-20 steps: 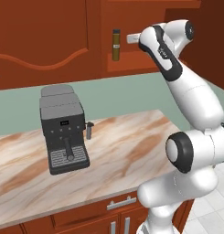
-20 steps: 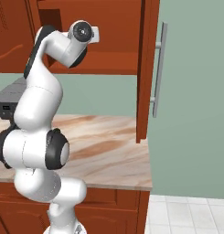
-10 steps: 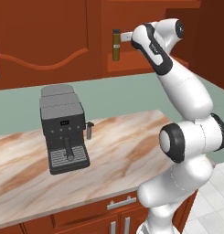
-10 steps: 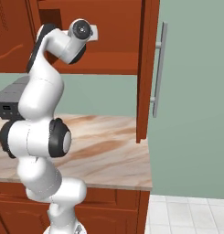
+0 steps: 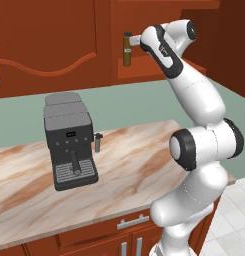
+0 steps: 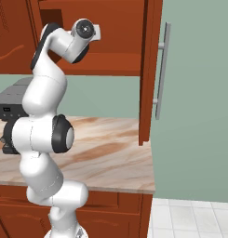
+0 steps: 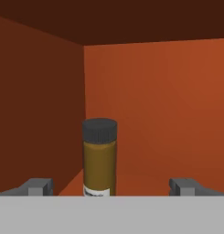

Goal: Collect the turmeric, ketchup, and shaker from the cabinet and place them next to the stove.

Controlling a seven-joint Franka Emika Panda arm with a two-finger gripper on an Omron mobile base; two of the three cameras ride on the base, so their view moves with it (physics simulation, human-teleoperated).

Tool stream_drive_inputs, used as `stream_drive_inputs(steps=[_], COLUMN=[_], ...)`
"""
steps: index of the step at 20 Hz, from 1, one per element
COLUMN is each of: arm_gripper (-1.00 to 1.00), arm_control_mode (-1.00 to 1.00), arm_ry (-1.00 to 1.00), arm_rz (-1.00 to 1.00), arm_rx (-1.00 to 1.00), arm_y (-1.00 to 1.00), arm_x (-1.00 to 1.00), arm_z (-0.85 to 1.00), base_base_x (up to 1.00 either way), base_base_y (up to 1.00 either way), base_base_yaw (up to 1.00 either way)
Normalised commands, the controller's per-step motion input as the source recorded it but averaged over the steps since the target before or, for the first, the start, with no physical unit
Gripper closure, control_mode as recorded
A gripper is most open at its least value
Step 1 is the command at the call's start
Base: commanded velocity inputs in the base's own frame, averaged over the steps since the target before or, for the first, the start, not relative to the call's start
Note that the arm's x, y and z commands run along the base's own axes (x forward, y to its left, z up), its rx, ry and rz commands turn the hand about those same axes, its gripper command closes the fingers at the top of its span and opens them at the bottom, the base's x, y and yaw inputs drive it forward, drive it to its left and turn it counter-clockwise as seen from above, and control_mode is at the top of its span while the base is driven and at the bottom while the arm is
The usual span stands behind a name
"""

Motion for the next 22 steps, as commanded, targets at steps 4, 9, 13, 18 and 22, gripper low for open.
stream_drive_inputs(steps=[4, 9, 13, 18, 22], arm_gripper=[-1.0, -1.0, -1.0, -1.0, -1.0], arm_control_mode=[-1.0, -1.0, -1.0, -1.0, -1.0], arm_ry=[0.0, 0.0, 0.0, 0.0, 0.0], arm_rz=[0.01, 0.03, 0.08, 0.07, 0.07], arm_rx=[-0.03, 0.0, 0.0, 0.0, 0.0], arm_y=[0.09, 0.1, 0.02, 0.05, 0.15], arm_x=[0.13, 0.19, 0.26, 0.21, 0.14], arm_z=[-0.12, -0.09, -0.04, -0.07, -0.11], base_base_x=[0.0, 0.0, 0.0, 0.0, 0.0], base_base_y=[0.0, 0.0, 0.0, 0.0, 0.0], base_base_yaw=[0.0, 0.0, 0.0, 0.0, 0.0])
